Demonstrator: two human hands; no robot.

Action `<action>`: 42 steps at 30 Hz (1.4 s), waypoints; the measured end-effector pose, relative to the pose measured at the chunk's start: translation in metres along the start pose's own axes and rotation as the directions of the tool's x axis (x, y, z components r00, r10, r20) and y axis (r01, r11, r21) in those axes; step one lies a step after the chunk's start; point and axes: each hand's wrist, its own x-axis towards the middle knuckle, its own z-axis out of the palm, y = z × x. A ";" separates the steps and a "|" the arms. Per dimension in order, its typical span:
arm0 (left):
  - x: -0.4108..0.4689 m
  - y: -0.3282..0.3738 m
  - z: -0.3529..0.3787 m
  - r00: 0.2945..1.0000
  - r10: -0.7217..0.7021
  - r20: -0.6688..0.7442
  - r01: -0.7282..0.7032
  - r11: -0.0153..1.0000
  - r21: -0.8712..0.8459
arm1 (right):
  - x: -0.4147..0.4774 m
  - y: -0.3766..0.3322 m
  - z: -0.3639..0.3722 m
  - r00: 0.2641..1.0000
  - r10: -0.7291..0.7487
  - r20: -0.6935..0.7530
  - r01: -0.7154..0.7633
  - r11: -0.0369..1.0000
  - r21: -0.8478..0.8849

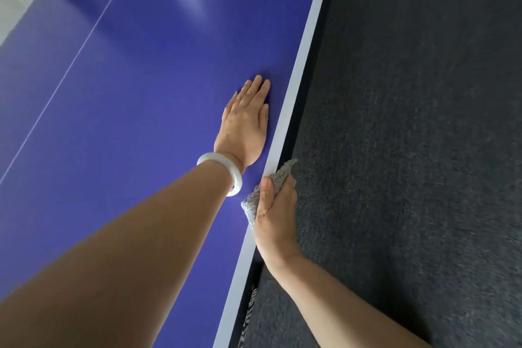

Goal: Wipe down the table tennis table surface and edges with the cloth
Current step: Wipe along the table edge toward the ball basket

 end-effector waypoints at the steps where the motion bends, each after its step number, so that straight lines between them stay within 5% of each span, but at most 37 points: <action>1: 0.000 0.000 0.000 1.000 0.006 -0.011 -0.006 1.000 -0.010 | -0.001 0.000 0.000 1.000 -0.003 0.004 0.003 1.000 -0.002; 7: -0.011 0.005 -0.003 0.994 -0.009 -0.104 0.026 0.987 0.160 | 0.002 -0.003 0.000 1.000 0.002 0.010 -0.001 0.999 -0.049; 10: -0.026 0.009 -0.009 0.991 -0.067 -0.119 0.080 0.991 0.108 | 0.002 -0.004 -0.001 1.000 -0.014 0.017 0.015 0.999 -0.052; 14: -0.101 0.009 -0.023 0.997 -0.057 -0.041 0.056 0.998 -0.036 | 0.001 -0.002 -0.003 1.000 0.002 0.021 -0.001 0.999 -0.051; 19: -0.214 0.000 -0.033 0.995 -0.057 0.077 0.057 0.998 0.000 | 0.000 -0.005 -0.003 0.998 0.016 0.059 -0.013 0.999 -0.052; 25: -0.229 0.012 -0.023 0.990 -0.119 0.075 0.117 0.993 0.029 | -0.007 -0.002 -0.002 1.000 0.009 0.000 -0.009 0.998 0.055; 29: -0.232 0.010 -0.023 0.989 -0.128 0.073 0.129 0.992 -0.005 | -0.072 0.034 0.014 0.998 -0.045 -0.041 0.051 0.981 0.189; 34: -0.232 0.009 -0.024 0.992 -0.113 0.059 0.114 0.993 -0.019 | -0.155 0.090 0.022 0.978 -0.208 0.017 0.206 0.975 0.083; 42: -0.232 0.005 -0.023 0.994 -0.090 0.064 0.089 0.996 0.012 | -0.033 0.036 -0.005 0.991 -0.101 0.089 0.050 0.887 0.459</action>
